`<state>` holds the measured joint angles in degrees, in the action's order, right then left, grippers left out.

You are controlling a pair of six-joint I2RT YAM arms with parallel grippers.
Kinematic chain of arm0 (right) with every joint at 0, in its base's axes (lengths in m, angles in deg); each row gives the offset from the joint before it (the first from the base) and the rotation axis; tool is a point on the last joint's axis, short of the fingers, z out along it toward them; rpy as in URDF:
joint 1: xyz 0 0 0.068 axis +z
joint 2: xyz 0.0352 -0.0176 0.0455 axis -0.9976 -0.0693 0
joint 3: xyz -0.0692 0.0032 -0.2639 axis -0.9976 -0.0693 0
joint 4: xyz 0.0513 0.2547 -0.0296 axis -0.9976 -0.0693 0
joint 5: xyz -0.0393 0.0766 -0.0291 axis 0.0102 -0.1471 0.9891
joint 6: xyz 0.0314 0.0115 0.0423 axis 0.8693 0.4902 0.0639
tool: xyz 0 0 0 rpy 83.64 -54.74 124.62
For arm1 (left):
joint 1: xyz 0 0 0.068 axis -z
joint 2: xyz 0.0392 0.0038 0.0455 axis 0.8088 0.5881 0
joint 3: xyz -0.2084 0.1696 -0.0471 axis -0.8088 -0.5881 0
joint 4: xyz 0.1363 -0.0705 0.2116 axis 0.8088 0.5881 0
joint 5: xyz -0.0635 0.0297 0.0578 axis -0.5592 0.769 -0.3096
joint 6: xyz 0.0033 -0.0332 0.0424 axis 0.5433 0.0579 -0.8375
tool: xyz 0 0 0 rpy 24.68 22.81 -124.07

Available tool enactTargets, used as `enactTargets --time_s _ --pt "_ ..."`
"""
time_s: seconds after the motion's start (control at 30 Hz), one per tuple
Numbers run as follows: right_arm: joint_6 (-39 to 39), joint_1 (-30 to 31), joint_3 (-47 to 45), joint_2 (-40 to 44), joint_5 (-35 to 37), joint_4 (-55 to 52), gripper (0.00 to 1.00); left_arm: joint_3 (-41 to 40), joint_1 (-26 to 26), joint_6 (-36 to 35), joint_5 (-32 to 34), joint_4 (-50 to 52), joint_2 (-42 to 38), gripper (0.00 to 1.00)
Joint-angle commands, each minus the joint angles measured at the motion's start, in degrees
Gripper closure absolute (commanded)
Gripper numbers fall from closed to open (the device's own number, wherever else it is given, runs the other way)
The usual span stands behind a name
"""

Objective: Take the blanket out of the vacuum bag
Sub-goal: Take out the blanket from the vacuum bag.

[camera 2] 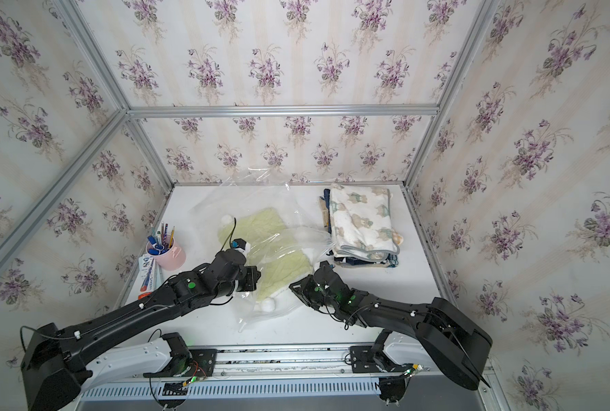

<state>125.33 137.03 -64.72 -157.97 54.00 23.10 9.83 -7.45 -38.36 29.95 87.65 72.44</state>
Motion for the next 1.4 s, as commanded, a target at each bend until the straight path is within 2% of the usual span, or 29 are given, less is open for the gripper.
enactTargets --time_s 0.0,0.23,0.43,0.83,1.23,1.37 --pt "2.22 0.25 -0.82 1.21 2.34 0.35 0.71 -0.32 0.05 0.28 -0.42 -1.84 0.08 0.94" --pt "2.83 1.03 -0.22 3.36 4.06 -1.85 0.57 -1.65 0.06 1.02 -1.87 -2.57 -1.21 0.93" --pt "3.81 1.23 0.84 -0.04 3.39 -1.41 0.49 -1.89 0.06 -0.19 -0.94 -2.73 -1.54 0.92" --pt "7.43 1.45 2.38 -12.82 3.60 12.02 0.47 -1.92 0.04 -0.10 -3.19 -4.75 2.07 0.93" --pt "8.91 1.82 7.58 -21.40 4.89 11.48 0.45 -1.43 0.06 -0.80 -2.93 -3.89 2.06 0.92" --pt "9.52 1.79 7.63 -23.60 4.73 13.30 0.48 -1.14 0.06 -1.08 -3.17 -3.47 2.75 0.92"
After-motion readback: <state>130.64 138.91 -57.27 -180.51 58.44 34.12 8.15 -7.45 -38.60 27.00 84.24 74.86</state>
